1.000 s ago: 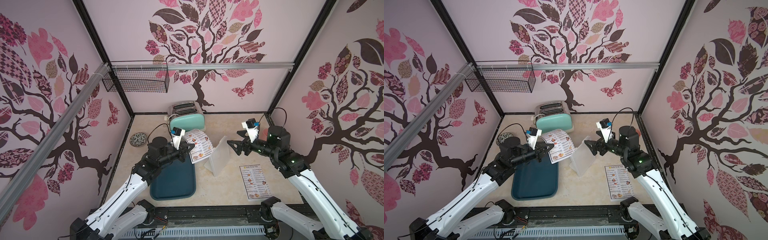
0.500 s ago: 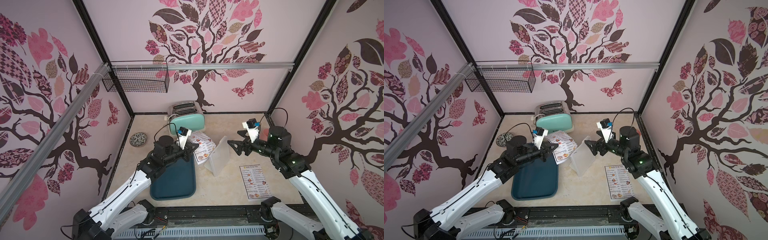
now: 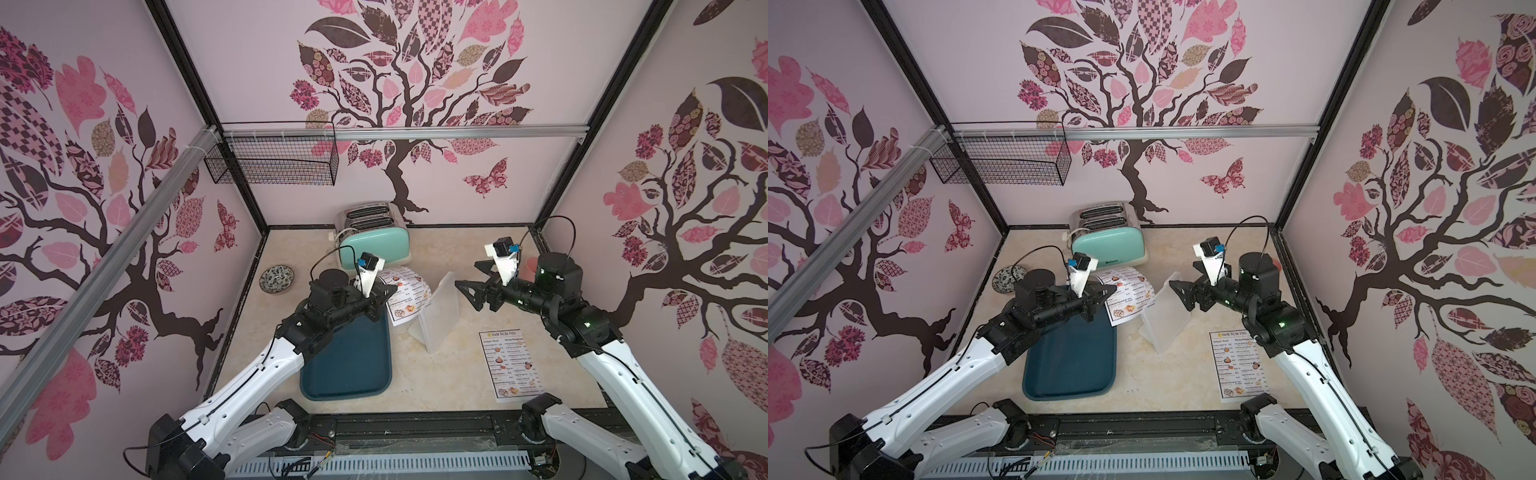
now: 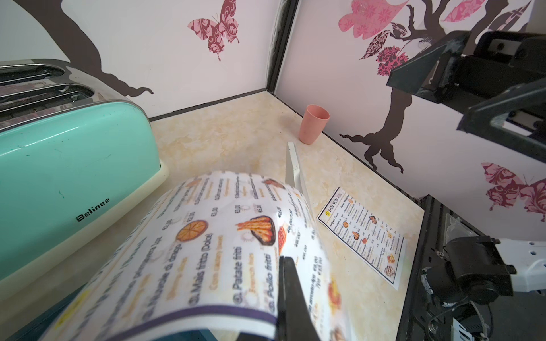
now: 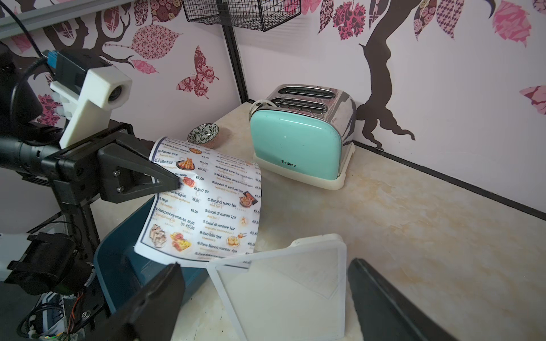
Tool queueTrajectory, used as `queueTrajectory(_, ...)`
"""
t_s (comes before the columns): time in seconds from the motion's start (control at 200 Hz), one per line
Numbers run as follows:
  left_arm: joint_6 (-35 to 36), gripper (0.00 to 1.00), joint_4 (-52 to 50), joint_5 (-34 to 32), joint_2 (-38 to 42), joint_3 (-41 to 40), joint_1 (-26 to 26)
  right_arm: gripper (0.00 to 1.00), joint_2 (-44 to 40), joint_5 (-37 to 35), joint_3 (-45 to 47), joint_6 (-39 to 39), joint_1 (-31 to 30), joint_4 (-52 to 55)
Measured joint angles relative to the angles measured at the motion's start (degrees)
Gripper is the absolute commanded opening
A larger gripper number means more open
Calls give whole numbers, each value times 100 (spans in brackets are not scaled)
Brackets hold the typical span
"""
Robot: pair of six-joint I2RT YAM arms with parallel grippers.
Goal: Replace the menus in the menu holders
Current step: Insert the menu into the menu holder.
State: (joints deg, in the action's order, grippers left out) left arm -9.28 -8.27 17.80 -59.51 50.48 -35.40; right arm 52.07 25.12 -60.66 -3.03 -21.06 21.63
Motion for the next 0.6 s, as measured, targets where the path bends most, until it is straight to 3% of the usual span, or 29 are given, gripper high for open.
queueTrajectory(0.6,157,0,-22,44,-308,192,-33,93,0,0,0,-4,0,-2)
